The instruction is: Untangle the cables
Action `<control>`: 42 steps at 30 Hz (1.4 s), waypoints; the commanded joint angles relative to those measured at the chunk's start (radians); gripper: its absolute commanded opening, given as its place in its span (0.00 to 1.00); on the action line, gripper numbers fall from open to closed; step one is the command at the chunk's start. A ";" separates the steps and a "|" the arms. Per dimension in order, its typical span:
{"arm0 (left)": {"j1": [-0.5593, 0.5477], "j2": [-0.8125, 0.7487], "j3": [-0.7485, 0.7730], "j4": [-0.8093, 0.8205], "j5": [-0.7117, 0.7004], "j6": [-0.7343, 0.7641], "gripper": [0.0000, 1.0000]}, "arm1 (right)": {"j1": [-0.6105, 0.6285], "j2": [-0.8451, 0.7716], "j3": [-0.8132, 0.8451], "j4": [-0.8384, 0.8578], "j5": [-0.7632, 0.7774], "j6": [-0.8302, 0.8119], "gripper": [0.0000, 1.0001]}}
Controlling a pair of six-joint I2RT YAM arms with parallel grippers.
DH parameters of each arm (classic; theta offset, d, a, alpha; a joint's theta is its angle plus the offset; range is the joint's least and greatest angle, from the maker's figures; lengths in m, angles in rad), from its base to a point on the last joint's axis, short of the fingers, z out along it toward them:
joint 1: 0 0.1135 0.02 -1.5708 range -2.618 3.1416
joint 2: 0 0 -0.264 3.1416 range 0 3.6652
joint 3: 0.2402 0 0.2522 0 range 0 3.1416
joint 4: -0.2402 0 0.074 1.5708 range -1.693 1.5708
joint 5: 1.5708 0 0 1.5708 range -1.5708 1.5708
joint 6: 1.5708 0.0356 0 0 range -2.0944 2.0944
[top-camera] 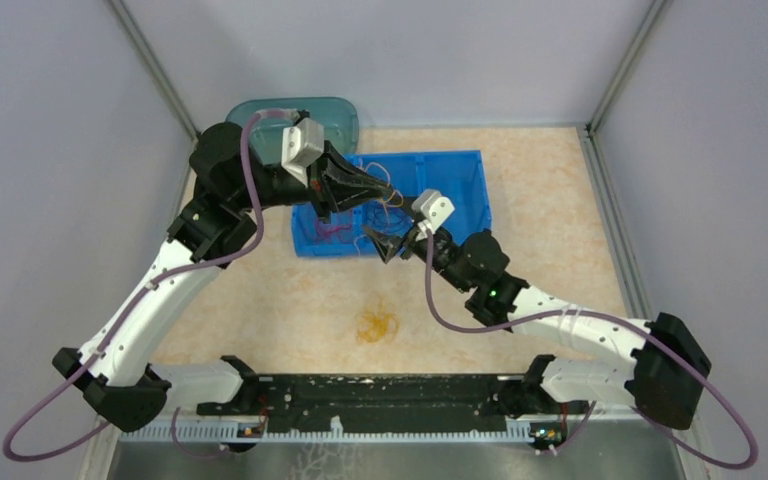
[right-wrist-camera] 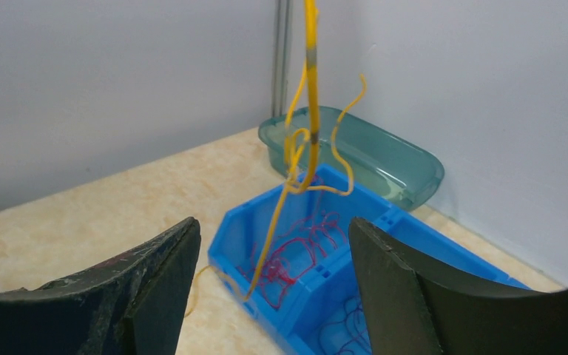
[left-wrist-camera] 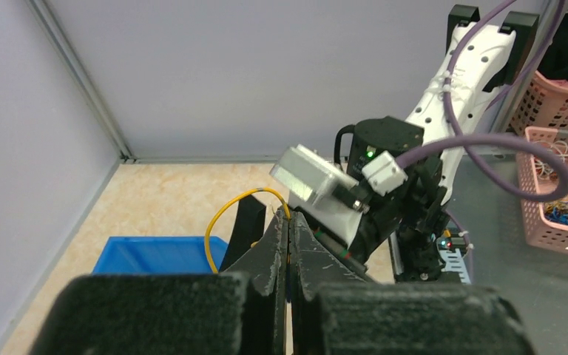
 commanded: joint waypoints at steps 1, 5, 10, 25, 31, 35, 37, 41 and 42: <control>0.001 -0.005 -0.010 0.064 -0.007 -0.120 0.00 | -0.012 0.053 0.079 0.141 0.044 -0.089 0.71; 0.002 -0.007 -0.017 0.072 -0.013 -0.152 0.00 | -0.021 0.097 0.094 0.219 0.088 -0.096 0.65; 0.005 -0.019 -0.051 0.086 -0.028 -0.169 0.00 | -0.024 0.119 0.102 0.290 0.088 -0.089 0.43; 0.069 0.125 0.144 -0.481 -0.468 0.149 1.00 | -0.297 0.044 0.096 -0.187 0.093 0.219 0.00; 0.157 0.206 0.254 -0.690 -0.417 0.257 1.00 | -0.462 0.039 0.091 -0.392 0.153 0.235 0.00; 0.225 0.191 0.242 -0.680 -0.379 0.245 1.00 | -0.489 0.091 0.104 -0.402 0.192 0.199 0.00; 0.250 0.194 0.243 -0.690 -0.355 0.242 1.00 | -0.491 0.151 0.139 -0.398 0.206 0.177 0.00; 0.271 0.203 0.265 -0.715 -0.337 0.236 1.00 | -0.500 0.314 0.241 -0.390 0.235 0.133 0.00; 0.274 0.201 0.267 -0.718 -0.336 0.236 1.00 | -0.504 0.351 0.260 -0.388 0.242 0.125 0.00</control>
